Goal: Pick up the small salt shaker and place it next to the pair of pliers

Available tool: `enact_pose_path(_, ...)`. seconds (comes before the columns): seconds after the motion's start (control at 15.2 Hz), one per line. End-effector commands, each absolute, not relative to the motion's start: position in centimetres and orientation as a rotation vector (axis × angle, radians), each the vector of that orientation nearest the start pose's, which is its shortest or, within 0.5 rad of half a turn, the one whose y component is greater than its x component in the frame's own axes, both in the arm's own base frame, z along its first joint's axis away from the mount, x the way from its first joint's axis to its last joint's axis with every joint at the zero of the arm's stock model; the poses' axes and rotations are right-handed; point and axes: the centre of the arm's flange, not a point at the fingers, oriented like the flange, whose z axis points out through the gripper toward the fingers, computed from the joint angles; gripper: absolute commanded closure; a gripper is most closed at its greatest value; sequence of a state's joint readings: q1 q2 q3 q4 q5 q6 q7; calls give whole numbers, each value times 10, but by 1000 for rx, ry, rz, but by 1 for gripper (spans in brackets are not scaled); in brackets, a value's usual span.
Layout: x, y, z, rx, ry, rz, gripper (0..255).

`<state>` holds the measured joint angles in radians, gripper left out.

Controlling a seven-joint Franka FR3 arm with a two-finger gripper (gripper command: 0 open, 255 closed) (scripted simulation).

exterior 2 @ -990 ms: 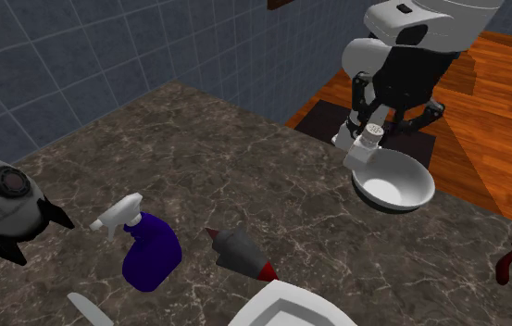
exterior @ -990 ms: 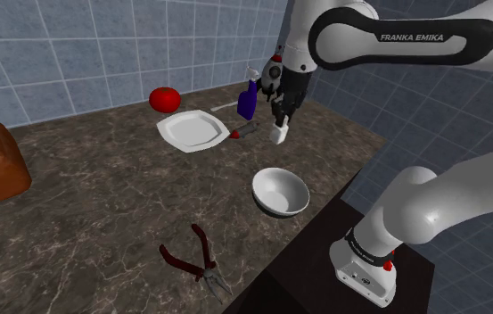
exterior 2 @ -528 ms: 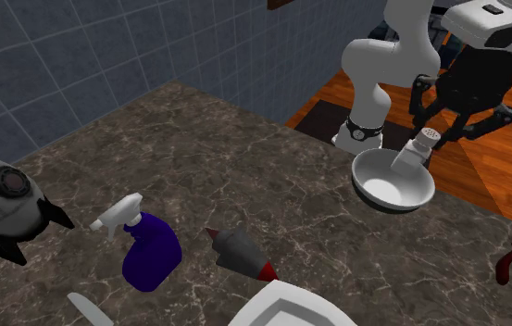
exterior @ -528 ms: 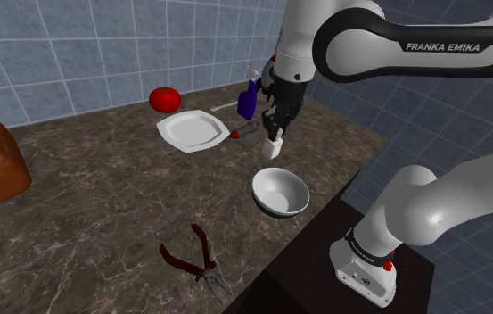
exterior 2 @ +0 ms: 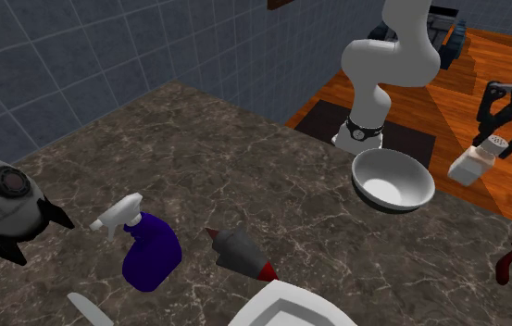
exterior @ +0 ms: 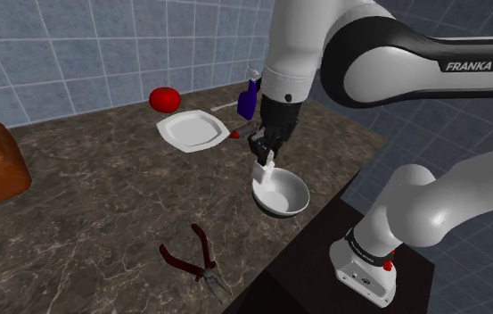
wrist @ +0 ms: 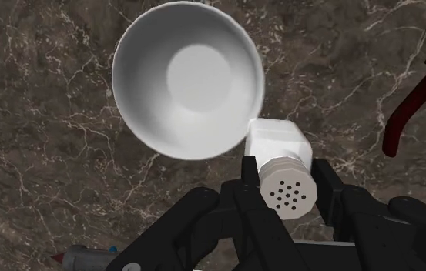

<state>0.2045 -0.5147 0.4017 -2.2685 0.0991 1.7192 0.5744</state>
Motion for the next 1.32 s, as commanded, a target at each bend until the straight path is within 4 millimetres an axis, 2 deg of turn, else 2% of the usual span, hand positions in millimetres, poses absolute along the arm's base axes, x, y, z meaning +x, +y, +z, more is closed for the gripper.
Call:
enact_pose_path(0.0, 304, 278, 531, -3258, 68, 9, 255)
enact_pose_path(0.4, 272, 351, 532, -3258, 68, 9, 255)
enact_pose_path(1.25, 272, 351, 463, -3258, 68, 9, 255)
